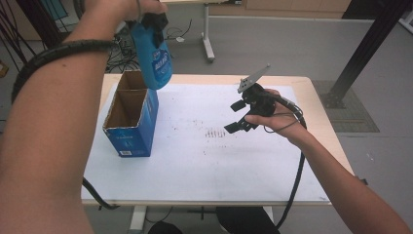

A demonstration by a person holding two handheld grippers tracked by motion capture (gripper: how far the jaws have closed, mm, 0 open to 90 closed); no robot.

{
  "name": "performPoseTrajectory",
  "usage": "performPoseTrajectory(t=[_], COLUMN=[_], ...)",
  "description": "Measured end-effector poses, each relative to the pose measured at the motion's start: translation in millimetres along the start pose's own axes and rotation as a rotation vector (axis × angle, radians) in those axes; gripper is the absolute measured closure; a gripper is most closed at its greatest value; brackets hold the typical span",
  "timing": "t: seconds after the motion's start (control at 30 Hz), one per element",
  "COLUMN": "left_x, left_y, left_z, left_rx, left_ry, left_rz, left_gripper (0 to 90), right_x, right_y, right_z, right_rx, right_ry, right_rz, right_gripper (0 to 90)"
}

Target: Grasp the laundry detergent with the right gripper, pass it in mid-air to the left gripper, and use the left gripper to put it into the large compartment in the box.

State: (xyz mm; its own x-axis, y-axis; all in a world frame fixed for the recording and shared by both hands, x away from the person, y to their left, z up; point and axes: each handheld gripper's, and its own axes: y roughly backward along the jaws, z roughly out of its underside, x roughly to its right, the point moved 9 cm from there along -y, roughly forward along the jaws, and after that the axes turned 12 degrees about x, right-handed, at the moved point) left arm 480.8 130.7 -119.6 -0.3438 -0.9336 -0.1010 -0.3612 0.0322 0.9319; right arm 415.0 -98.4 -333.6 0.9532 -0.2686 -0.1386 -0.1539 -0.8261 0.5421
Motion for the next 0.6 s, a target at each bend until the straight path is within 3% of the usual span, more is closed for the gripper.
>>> performPoseTrajectory(t=[0.3,0.6], left_x=[-42.0,-77.2], left_y=[31.4,38.8], left_z=[6.6,21.4], left_rx=[0.015,0.013], left_ry=[0.209,0.352], left_rz=[-0.059,-0.097], left_gripper=[38.1,38.1], right_x=[-1.9,-1.0], right_y=[8.3,15.3], right_z=[-1.8,-0.5], right_rx=[0.007,0.004], right_ry=[0.001,0.011], right_rz=[0.013,0.035], right_gripper=[6.9,6.9])
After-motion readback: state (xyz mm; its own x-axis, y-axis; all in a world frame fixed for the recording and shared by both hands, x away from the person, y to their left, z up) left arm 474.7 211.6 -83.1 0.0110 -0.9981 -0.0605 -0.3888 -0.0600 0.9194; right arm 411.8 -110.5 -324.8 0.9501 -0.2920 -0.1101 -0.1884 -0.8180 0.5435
